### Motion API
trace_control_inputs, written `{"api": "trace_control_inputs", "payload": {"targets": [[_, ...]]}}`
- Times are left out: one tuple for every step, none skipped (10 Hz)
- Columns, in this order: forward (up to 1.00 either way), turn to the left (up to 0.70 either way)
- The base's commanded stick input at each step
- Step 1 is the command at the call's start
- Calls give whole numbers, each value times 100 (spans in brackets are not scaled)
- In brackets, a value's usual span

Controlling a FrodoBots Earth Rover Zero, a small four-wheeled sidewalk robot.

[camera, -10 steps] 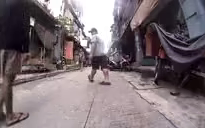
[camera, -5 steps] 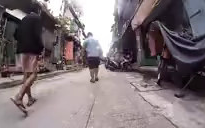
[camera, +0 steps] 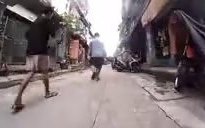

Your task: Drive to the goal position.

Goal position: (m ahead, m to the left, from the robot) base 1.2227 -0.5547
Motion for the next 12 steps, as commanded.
{"api": "trace_control_inputs", "payload": {"targets": [[100,27],[100,10],[100,0],[100,0],[100,0],[100,0],[100,0],[100,0],[100,0],[100,0],[100,0],[100,0]]}}
